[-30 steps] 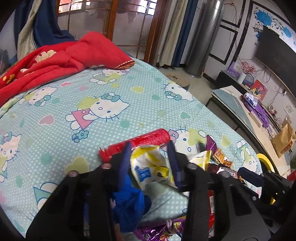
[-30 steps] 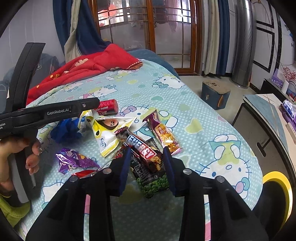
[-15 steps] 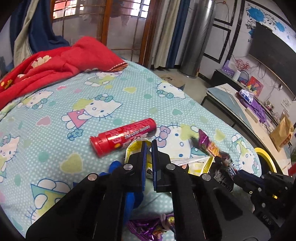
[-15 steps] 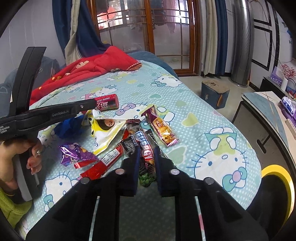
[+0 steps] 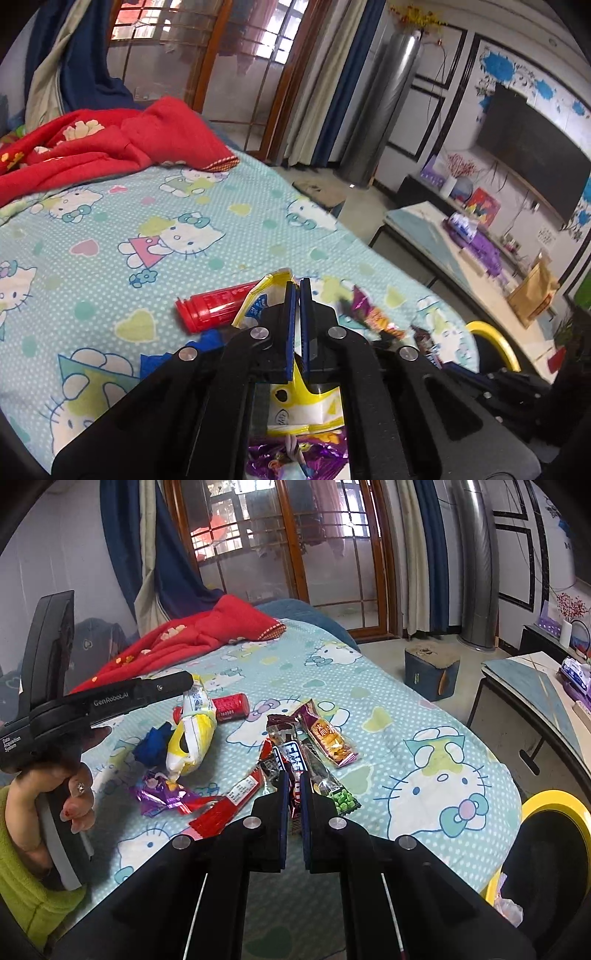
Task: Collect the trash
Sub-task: 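Carry the yellow wrapper and chocolate bar over the yellow-rimmed bin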
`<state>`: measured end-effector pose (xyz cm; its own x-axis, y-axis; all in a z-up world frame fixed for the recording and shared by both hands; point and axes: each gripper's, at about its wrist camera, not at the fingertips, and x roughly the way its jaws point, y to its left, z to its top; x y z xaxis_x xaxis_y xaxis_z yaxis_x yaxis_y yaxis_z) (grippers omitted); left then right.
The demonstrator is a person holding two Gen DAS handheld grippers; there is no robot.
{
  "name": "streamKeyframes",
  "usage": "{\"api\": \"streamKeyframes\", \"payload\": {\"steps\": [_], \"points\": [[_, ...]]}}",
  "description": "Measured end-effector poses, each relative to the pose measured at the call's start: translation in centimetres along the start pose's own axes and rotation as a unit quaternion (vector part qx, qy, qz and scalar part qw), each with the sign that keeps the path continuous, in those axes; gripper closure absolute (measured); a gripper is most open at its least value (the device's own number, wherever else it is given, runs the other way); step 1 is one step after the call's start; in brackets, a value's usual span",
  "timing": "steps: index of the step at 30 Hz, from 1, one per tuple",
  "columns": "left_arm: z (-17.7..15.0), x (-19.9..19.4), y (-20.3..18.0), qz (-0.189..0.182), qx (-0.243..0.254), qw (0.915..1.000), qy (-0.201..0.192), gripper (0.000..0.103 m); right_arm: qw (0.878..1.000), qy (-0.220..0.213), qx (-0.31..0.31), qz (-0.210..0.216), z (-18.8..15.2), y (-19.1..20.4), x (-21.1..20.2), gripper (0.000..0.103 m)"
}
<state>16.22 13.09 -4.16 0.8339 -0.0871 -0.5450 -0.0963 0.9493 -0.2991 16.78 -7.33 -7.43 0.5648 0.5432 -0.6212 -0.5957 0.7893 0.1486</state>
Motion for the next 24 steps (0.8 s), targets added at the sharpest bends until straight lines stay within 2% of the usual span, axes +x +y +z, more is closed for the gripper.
{"api": "streamKeyframes", "payload": {"steps": [11, 24], "points": [[1.0, -3.1, -2.9, -0.044, 0.004, 0.9980, -0.044, 0.103, 1.000, -0.028, 0.010, -0.003, 0.9, -0.5, -2.5, 0.097], [0.6, -4.2, -6.6, -0.081, 0.030, 0.9952, -0.048, 0.103, 0.999, -0.043, 0.019, -0.016, 0.8, -2.2, -5.3, 0.097]]}}
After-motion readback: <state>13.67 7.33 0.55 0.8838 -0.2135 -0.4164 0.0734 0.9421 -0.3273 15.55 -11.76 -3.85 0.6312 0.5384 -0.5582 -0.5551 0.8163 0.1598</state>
